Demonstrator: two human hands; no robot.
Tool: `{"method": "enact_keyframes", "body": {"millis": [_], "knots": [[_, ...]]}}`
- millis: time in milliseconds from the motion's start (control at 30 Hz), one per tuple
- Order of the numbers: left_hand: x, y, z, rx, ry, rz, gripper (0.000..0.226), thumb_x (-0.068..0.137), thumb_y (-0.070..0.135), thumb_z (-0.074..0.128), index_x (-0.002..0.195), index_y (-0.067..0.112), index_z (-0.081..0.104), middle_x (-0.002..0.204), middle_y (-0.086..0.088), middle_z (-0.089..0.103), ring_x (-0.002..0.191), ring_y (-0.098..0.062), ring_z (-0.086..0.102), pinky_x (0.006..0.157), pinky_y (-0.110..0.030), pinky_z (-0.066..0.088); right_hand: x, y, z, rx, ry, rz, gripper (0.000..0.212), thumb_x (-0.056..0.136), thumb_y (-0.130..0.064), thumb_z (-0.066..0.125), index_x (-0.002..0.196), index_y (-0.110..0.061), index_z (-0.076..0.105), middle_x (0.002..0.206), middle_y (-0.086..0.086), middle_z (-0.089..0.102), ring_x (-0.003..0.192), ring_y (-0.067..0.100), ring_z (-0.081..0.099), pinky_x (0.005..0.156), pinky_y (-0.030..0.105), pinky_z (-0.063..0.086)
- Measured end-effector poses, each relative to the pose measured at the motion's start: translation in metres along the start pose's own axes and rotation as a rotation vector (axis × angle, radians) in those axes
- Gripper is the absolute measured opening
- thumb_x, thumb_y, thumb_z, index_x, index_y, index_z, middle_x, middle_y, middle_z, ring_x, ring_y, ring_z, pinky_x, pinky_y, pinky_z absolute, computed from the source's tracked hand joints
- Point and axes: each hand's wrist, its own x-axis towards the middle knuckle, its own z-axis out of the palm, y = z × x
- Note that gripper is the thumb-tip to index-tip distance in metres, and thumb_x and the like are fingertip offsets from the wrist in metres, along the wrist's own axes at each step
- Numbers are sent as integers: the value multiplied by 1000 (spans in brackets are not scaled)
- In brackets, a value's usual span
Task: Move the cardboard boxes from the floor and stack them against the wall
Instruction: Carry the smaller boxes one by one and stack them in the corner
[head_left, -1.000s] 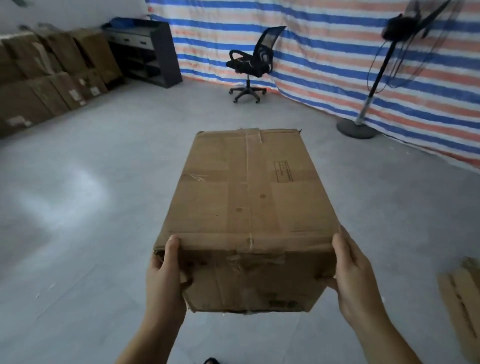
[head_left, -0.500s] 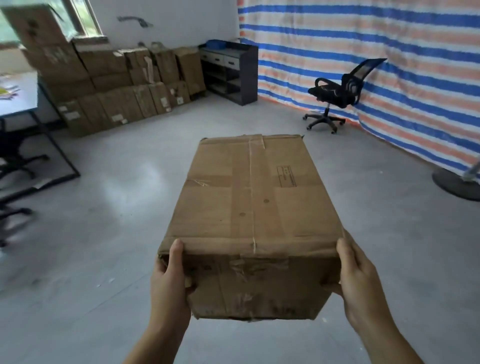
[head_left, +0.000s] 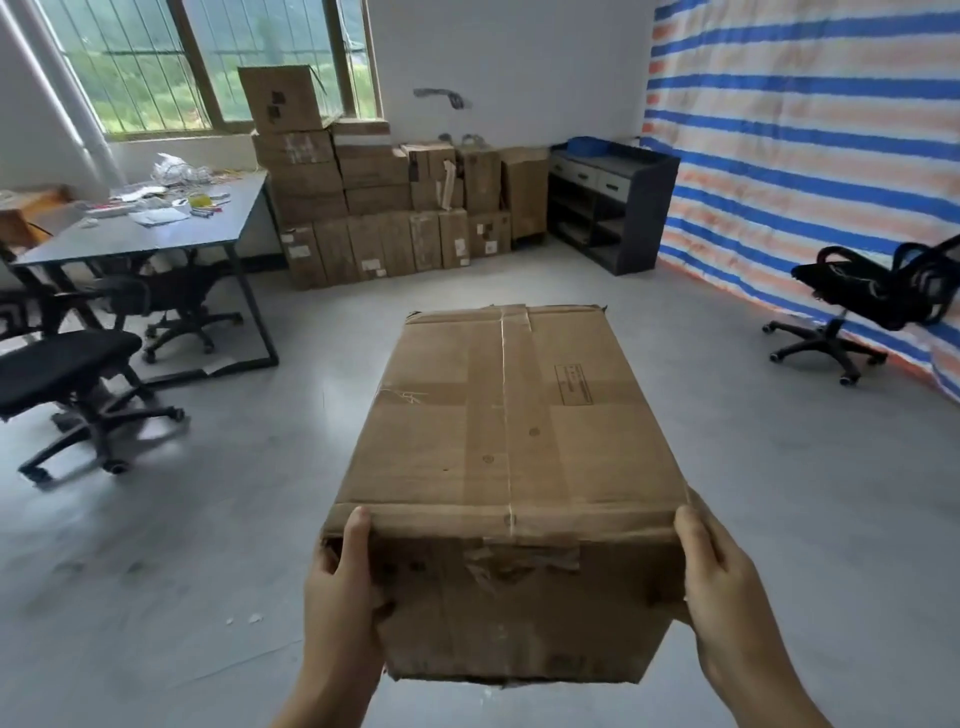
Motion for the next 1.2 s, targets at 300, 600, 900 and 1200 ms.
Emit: {"method": "enact_keyframes", "body": {"millis": [300,600,900,1200], "knots": [[159,14,68,-47,171,26,21,95,35,49,110,24,57,95,11,62,87,-8,58,63,-35,46,167,-44,117,-66,-157,-49,56,90,-57,37,139,-32,45,141,-1,48,128,27,45,104,54,41],[383,61,104,-37,194,42,28,94,39,49,116,23,55,101,8,62,91,-12,59,67,-37,48,314,-100,302,-66,-193,-54,48,96,-48,36,139,-30,44,140,2,48,126,30,46,102,55,43],[581,97,181,9,161,53,30,93,43,49,115,24,56,111,1,63,103,-20,59,78,-44,52,465,-155,427,-44,-179,-60,45,96,-48,38,137,-31,47,135,0,51,124,27,48,100,55,45],[772,97,323,-31,182,54,31,94,41,49,118,22,53,109,1,62,100,-19,59,76,-41,50,677,-197,517,-37,-196,-78,44,97,-48,37,137,-33,47,134,0,52,122,26,49,97,56,47]]}}
